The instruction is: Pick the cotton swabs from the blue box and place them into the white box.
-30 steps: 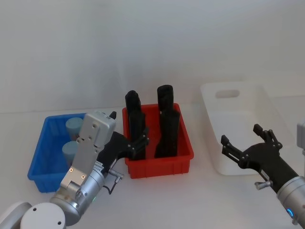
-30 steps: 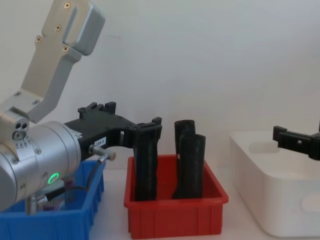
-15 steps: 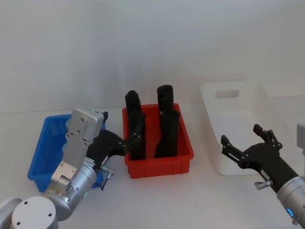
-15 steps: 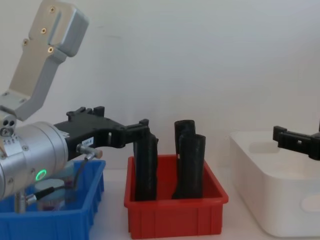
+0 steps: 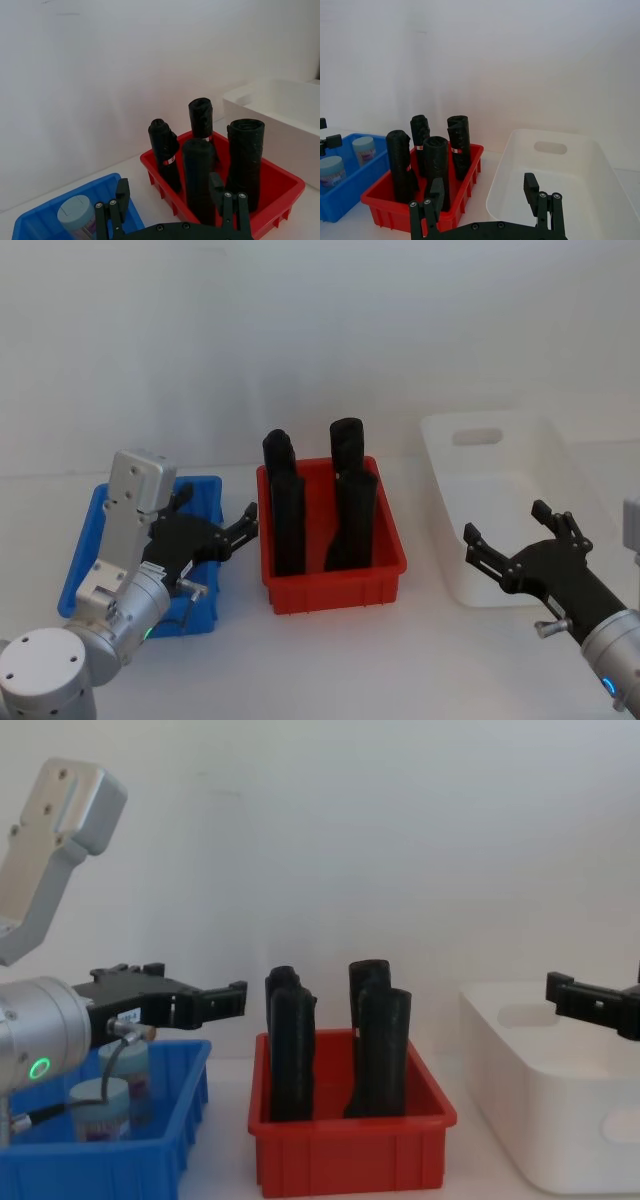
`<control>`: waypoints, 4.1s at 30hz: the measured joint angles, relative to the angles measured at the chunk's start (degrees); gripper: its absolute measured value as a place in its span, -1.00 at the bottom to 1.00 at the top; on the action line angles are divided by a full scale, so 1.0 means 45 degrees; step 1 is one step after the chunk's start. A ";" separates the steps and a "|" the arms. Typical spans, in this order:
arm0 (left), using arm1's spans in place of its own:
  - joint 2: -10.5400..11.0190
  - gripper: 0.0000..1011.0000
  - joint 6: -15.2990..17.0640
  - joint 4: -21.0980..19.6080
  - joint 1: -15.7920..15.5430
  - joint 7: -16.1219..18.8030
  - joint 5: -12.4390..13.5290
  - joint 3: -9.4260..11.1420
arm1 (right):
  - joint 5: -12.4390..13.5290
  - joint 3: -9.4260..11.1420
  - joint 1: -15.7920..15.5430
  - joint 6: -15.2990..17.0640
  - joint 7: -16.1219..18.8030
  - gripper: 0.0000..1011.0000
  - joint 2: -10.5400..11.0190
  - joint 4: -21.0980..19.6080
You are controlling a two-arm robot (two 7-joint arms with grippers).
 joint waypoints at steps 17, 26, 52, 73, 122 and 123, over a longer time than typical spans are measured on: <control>0.0109 0.99 0.1048 0.1624 -0.0754 -0.0186 -0.0262 -0.0653 | -0.0001 0.0000 0.0001 0.0000 0.0000 0.98 0.0000 0.0000; 0.0088 0.99 0.1531 0.2414 -0.1111 -0.0382 0.0001 -0.0811 | -0.0001 -0.0001 0.0000 0.0000 0.0000 0.98 0.0000 0.0000; -0.0100 0.99 0.1991 0.4003 -0.1798 -0.0862 0.0446 -0.0997 | -0.0001 0.0000 0.0000 0.0001 0.0000 0.98 0.0000 0.0000; -0.0262 0.67 0.2008 0.4806 -0.2099 -0.1445 -0.0043 -0.1116 | -0.0001 0.0000 0.0000 0.0000 0.0000 0.98 0.0000 0.0000; 0.0918 0.33 0.3300 -0.0190 -0.1404 -0.4012 0.0268 -0.1678 | -0.0001 0.0000 0.0000 0.0001 0.0000 0.98 0.0000 0.0000; 0.0970 0.33 0.3369 -0.0374 -0.1403 -0.4277 0.0259 -0.1680 | -0.0001 0.0000 0.0000 0.0001 0.0000 0.98 0.0000 0.0000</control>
